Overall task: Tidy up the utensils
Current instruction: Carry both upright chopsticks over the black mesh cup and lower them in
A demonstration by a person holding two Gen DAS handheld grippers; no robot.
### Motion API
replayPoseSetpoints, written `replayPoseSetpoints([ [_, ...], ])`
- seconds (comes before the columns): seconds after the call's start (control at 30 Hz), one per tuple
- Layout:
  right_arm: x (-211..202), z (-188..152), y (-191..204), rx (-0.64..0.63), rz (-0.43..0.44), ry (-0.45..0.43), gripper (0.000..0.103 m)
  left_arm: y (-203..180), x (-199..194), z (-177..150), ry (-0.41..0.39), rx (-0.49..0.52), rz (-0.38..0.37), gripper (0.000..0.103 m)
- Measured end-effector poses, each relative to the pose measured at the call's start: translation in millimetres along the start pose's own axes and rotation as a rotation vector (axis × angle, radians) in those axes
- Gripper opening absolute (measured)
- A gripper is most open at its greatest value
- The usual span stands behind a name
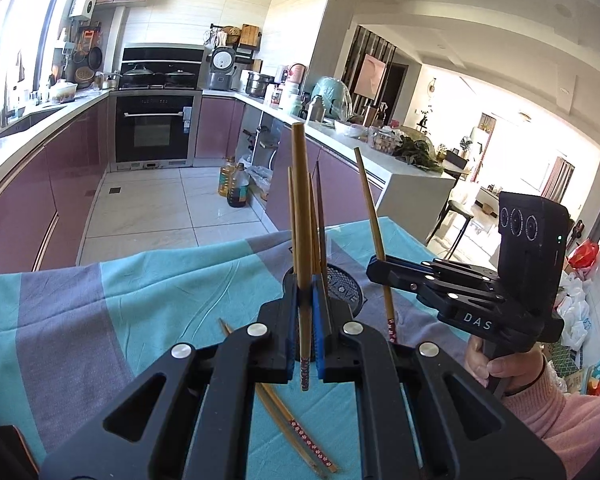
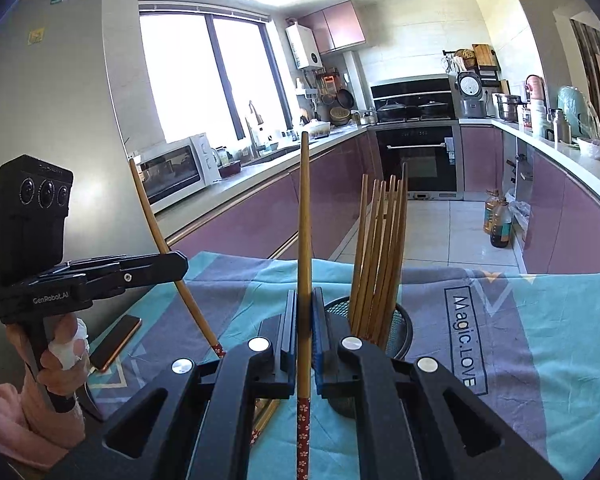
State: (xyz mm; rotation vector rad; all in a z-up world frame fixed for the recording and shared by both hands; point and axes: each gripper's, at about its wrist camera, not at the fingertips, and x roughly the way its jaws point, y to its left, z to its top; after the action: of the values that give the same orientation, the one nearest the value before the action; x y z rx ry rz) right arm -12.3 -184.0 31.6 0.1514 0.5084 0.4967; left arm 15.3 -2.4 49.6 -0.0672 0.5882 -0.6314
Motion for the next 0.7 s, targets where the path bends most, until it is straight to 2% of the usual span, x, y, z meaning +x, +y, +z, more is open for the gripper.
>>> replayPoseSetpoints([
  [0.7, -4, 32, -4, -0.036, -0.012, -0.087, 0.006, -35, -8, 36, -0.075, 0.055, -0.031, 0.007],
])
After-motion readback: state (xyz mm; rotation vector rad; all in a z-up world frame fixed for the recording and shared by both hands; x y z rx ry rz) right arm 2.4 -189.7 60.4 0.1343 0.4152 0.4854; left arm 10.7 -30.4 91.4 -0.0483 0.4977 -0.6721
